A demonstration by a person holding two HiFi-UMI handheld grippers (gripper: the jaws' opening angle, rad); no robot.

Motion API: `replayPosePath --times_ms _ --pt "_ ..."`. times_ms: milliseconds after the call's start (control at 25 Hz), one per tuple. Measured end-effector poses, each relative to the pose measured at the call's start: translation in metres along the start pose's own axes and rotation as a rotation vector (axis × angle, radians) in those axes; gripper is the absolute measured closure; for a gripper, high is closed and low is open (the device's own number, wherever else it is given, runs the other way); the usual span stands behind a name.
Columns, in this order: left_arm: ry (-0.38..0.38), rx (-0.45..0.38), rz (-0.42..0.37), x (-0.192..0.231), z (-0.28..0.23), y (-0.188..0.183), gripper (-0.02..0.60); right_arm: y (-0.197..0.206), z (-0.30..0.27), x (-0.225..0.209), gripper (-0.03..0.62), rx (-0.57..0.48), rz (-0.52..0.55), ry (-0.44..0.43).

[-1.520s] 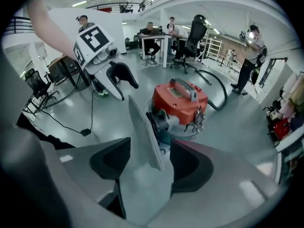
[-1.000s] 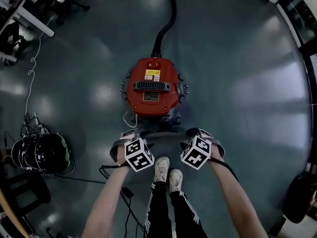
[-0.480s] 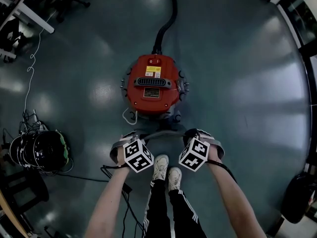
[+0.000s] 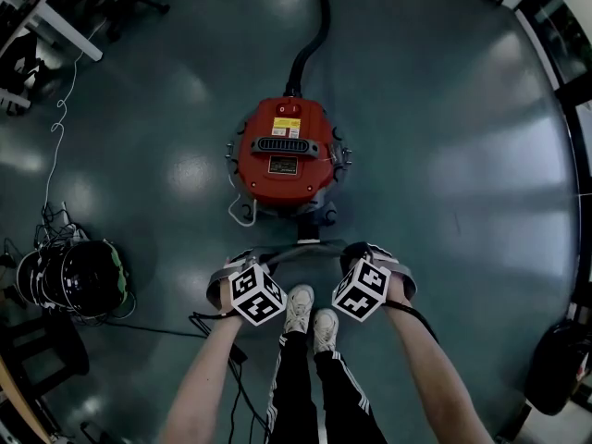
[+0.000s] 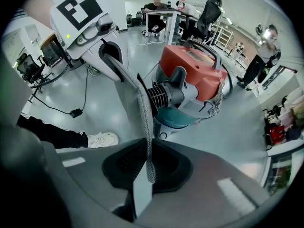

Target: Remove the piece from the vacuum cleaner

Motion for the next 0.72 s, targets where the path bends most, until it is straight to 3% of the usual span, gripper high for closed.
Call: replayPosePath --times_ms 320,520,720 --pt "0.016 -0.021 -0.018 -0.025 0.016 0.009 0.574 0.013 0.006 0.02 0.542 -0.005 -0.005 -0.003" --pt "0.005 -0.043 0.057 -0.036 0.033 0.014 0.574 0.01 0.02 0.03 0.542 -0.048 -0.011 0.022" --pt "-0.026 -0.092 0.191 -0.033 0.067 0.007 0.572 0.0 0.054 0.037 0.54 -0.15 -0.089 0.028"
Point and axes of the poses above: the fingertips, and each gripper's own axes: z backward along the fingers, x to its left, y out of its underside, the point moved 3 cm from there along z, backward along the fingers, and after that the axes turned 12 degrees about -y, right-handed, at the moved point
